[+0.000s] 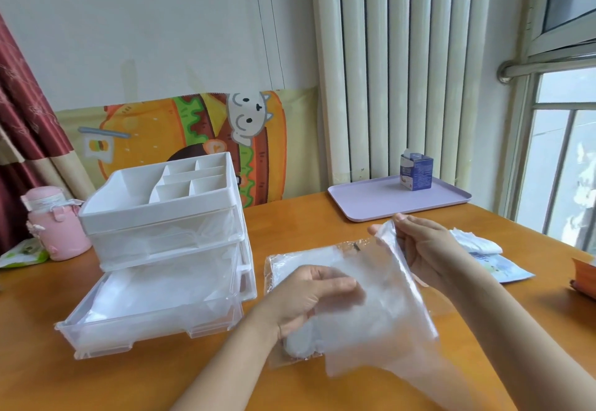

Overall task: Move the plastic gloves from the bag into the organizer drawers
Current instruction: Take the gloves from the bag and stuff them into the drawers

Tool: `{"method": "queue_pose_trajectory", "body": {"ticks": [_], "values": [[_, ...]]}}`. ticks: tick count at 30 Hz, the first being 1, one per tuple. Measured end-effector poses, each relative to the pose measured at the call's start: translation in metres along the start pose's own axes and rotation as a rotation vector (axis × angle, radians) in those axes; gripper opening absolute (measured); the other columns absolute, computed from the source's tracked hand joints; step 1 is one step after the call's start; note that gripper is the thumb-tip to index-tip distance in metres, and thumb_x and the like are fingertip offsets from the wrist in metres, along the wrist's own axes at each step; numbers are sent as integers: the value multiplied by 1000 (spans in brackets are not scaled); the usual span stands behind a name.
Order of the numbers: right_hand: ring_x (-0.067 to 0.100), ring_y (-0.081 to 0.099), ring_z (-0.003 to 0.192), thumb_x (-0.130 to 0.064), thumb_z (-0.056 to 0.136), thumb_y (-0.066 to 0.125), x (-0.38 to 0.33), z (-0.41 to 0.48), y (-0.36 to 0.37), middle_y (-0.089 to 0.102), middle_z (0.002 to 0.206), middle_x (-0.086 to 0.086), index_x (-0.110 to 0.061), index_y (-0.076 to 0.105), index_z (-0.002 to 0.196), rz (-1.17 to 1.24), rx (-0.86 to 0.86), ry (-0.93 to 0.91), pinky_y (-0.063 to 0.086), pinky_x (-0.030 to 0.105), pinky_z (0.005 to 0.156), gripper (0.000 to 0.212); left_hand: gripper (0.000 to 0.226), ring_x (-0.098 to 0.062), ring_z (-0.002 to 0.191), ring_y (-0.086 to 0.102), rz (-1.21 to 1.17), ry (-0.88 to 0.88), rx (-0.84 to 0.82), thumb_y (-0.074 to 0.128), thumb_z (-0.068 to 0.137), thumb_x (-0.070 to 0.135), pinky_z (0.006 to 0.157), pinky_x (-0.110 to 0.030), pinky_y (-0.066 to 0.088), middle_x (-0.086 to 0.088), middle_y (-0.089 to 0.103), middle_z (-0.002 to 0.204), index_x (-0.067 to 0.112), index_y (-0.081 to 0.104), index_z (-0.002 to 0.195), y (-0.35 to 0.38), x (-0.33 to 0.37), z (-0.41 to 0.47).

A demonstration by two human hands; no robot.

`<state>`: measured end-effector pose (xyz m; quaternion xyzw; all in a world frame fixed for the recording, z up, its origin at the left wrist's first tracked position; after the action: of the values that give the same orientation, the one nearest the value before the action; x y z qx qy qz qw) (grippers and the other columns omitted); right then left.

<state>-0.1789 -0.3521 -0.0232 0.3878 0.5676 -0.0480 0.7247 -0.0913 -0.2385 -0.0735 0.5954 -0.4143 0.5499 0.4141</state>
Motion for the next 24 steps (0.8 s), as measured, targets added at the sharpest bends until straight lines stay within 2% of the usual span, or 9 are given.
{"method": "queue_pose_trajectory", "body": {"ticks": [2, 4, 6, 8, 11, 14, 17, 20, 24], "values": [[15, 65, 50, -22, 101, 44, 0, 2, -11, 71, 69, 11, 4, 52, 94, -74, 92, -11, 55, 25, 46, 28, 7, -14, 84, 69, 136, 93, 160, 68, 87, 12, 79, -22, 55, -11, 75, 92, 9, 74, 86, -12, 20, -3], [14, 59, 49, -45, 90, 51, -1, 2, -14, 70, 69, 3, -5, 54, 96, -236, 108, -32, 48, 22, 44, 41, 8, -13, 82, 68, 218, 211, 264, 67, 88, 13, 83, -25, 55, -6, 75, 86, 9, 73, 88, -16, 46, -13], [11, 59, 64, -62, 72, 52, -2, 1, -1, 69, 81, -2, -15, 59, 102, -393, 3, -72, 48, 23, 54, 56, 8, -11, 72, 66, 276, 329, 344, 66, 89, 14, 76, -25, 56, -3, 72, 76, 10, 73, 88, -21, 71, -25], [7, 63, 81, -68, 70, 59, -1, -4, 18, 68, 93, -3, -17, 63, 109, -531, -158, -128, 49, 20, 68, 65, 10, -11, 57, 59, 292, 402, 406, 65, 90, 14, 59, -22, 53, 0, 66, 63, 8, 71, 85, -26, 92, -37], [10, 52, 62, -47, 66, 79, 16, -10, 35, 61, 70, -1, 1, 68, 86, -621, -372, -109, 39, 17, 58, 53, 17, -6, 38, 41, 431, 463, 491, 63, 92, 19, 40, -18, 36, 6, 54, 50, 5, 68, 81, -39, 120, -60], [20, 48, 75, -32, 71, 82, 32, -15, 46, 55, 74, 9, -7, 67, 68, -663, -468, -59, 36, 31, 74, 30, 30, -3, 32, 37, 582, 485, 552, 61, 93, 23, 40, -17, 34, 6, 51, 43, 5, 64, 69, -55, 144, -84], [11, 53, 70, -41, 65, 85, 43, -17, 57, 56, 69, 0, -14, 66, 70, -495, -484, -11, 45, 22, 73, 34, 40, -8, 33, 37, 638, 468, 609, 59, 94, 25, 41, -17, 35, 4, 51, 39, -2, 61, 66, -80, 150, -101], [10, 49, 55, -50, 61, 84, 56, -19, 72, 38, 59, -1, -14, 56, 78, -195, -403, 80, 53, 24, 67, 49, 30, -10, 36, 40, 634, 454, 617, 59, 95, 26, 42, -16, 36, 3, 57, 46, 7, 70, 75, -98, 146, -114], [23, 60, 78, -48, 61, 86, 78, -35, 99, 64, 92, 18, 1, 61, 113, -266, -458, 171, 53, 32, 73, 76, 32, -7, 32, 36, 656, 438, 658, 57, 95, 25, 42, -15, 35, 4, 56, 46, 3, 70, 77, -121, 142, -124]]}}
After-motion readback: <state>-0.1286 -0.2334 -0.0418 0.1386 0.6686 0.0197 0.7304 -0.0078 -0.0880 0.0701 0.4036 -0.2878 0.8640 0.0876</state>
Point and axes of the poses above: each hand's wrist, its own z-axis towards the middle knuckle, its own y-axis out of the palm, x = y × z, the point moved 10 cm from there along z, towards the middle knuckle
